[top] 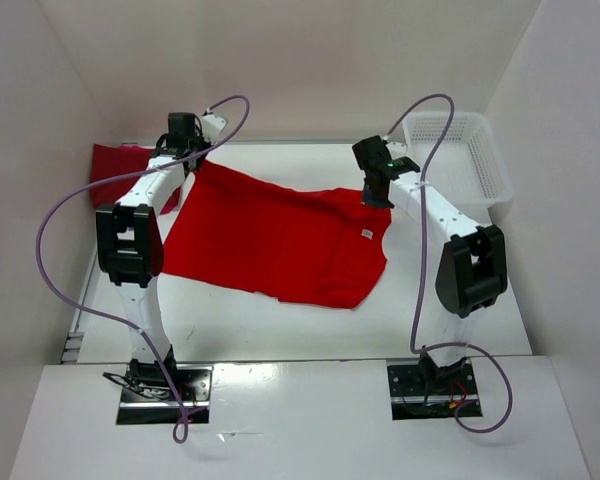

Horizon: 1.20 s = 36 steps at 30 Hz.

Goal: Fold and stack the t-shirts
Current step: Fold the flattened tshirt in 1/3 of the way

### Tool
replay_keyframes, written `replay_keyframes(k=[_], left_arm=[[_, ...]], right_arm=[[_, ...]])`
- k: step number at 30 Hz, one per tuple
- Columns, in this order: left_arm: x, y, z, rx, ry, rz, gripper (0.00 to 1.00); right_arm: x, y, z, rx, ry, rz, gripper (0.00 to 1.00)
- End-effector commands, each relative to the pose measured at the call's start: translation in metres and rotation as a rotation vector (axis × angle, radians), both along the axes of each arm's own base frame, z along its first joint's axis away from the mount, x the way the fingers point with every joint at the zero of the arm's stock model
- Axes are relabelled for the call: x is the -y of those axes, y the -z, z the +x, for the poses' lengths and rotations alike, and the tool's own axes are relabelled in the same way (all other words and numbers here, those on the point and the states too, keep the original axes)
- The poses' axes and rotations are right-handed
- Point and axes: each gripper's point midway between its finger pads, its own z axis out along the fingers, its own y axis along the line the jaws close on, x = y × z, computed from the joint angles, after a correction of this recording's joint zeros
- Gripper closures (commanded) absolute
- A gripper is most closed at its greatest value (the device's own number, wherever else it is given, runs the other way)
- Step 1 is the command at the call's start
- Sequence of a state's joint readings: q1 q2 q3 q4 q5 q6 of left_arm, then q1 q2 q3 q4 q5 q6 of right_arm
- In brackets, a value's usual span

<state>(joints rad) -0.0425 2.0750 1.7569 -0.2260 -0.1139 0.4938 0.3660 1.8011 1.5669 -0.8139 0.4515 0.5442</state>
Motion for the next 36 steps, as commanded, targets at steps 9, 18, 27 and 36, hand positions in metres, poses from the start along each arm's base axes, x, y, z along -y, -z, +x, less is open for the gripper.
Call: replay_keyframes(k=[9, 18, 27, 36], left_arm=[[0.008, -0.066, 0.053, 0.214, 0.053, -0.024, 1.0], [0.016, -0.067, 0.069, 0.23, 0.039, -0.07, 1.0], [0.014, -0.021, 0.048, 0.142, 0.08, -0.013, 1.0], [0.004, 0.035, -0.006, 0.018, 0.124, 0.096, 1.0]], right_arm=[[0.051, -0.045, 0.033, 0.195, 0.161, 0.095, 1.0], [0.052, -0.06, 0.09, 0.25, 0.159, 0.131, 1.0], [0.042, -0.038, 0.046, 0.159, 0.116, 0.137, 1.0], [0.015, 0.021, -0.021, -0.021, 0.05, 0.154, 1.0]])
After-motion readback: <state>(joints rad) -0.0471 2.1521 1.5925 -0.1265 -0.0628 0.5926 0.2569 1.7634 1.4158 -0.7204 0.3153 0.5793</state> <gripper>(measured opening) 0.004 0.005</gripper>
